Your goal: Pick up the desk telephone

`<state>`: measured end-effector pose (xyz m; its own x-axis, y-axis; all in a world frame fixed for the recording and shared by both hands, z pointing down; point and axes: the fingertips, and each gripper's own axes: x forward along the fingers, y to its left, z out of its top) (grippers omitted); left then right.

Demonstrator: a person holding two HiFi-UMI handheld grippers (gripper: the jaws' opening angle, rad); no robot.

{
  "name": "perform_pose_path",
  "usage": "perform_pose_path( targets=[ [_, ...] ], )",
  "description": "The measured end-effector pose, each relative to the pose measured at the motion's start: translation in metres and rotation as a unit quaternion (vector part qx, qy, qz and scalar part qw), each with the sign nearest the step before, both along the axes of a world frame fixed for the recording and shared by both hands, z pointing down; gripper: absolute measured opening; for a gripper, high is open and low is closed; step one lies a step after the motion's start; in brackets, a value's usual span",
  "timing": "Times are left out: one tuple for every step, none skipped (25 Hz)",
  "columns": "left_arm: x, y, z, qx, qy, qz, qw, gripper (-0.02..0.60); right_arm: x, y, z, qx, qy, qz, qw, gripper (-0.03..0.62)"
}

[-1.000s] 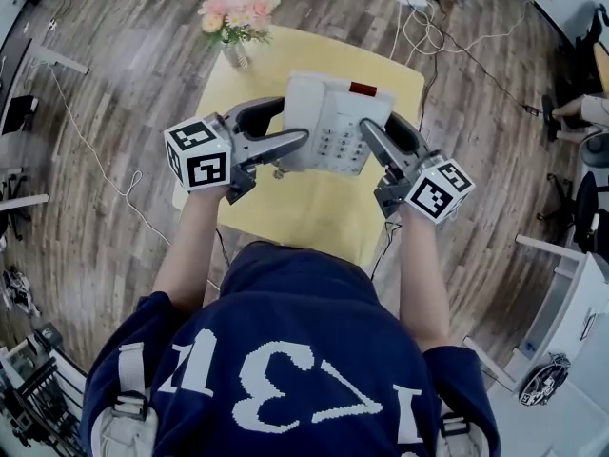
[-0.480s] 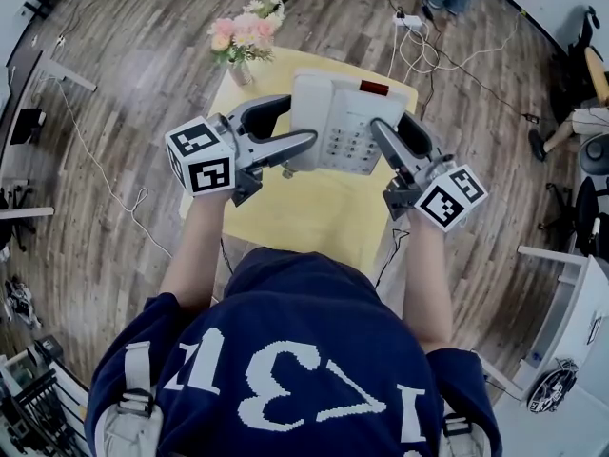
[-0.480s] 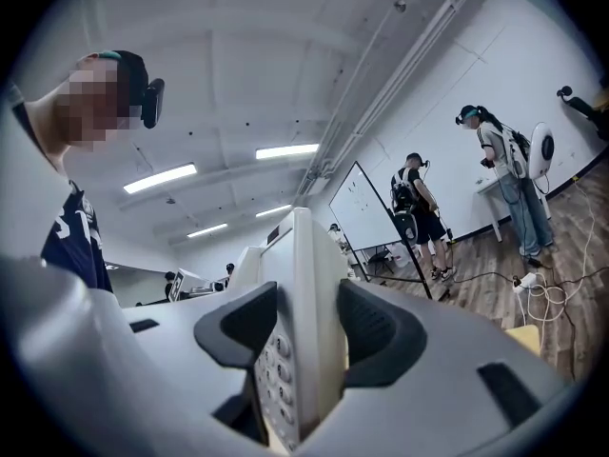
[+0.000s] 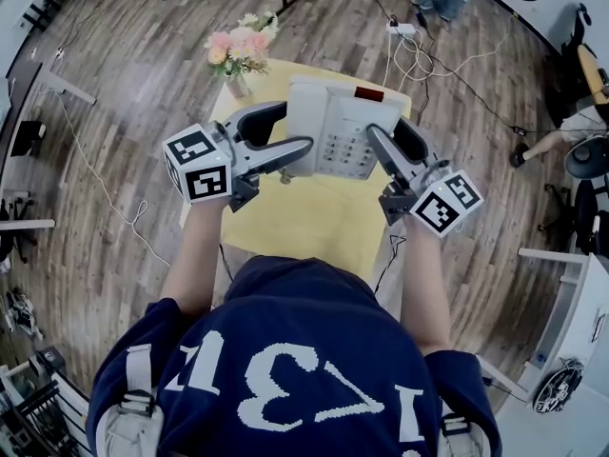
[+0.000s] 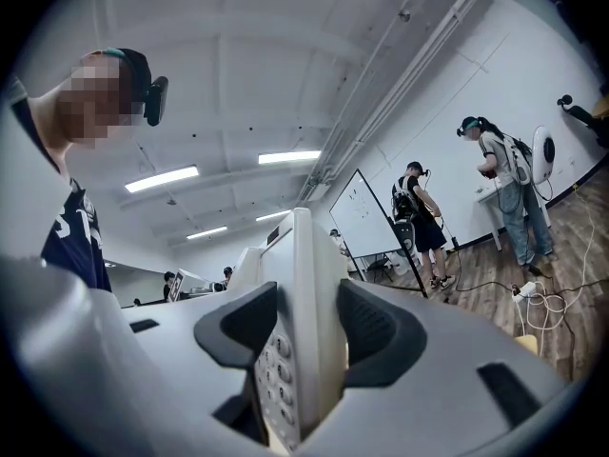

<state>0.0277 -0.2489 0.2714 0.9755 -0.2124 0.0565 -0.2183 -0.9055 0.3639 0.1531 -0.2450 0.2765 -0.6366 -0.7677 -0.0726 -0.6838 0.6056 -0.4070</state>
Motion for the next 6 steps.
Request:
perform_pose_path(
  targets=[
    [0.0001, 0.001, -0.0011, 0.002, 0.0, 0.0, 1.0, 0.331, 0.0002, 0.0011, -0.0011, 0.001, 0.0, 0.0, 1.0, 0.221],
    [0.0006, 0.0024, -0.0022, 0.004, 0.0, 0.001, 1.0, 0.331, 0.0007, 0.0025, -0.0024, 0.002, 0.0, 0.0, 1.0, 0.221],
    [0.0011, 0.0041, -0.0033, 0.005, 0.001, 0.001, 1.0, 0.331, 0.0013, 0.0041, -0.0037, 0.003, 0.0, 0.0, 1.0, 0.221],
    [0.0016, 0.0056, -0.0044, 0.006, 0.001, 0.001, 1.0, 0.331, 0.0018, 0.0056, -0.0049, 0.004, 0.0, 0.0, 1.0, 0.221],
    [0.0022, 0.0072, -0.0054, 0.007, 0.001, 0.001, 1.0, 0.331, 0.0024, 0.0071, -0.0062, 0.005, 0.0, 0.0, 1.0, 0.221],
    [0.0028, 0.0087, -0.0064, 0.007, 0.001, 0.001, 1.0, 0.333, 0.0031, 0.0085, -0.0074, 0.005, 0.0, 0.0, 1.0, 0.221]
  ],
)
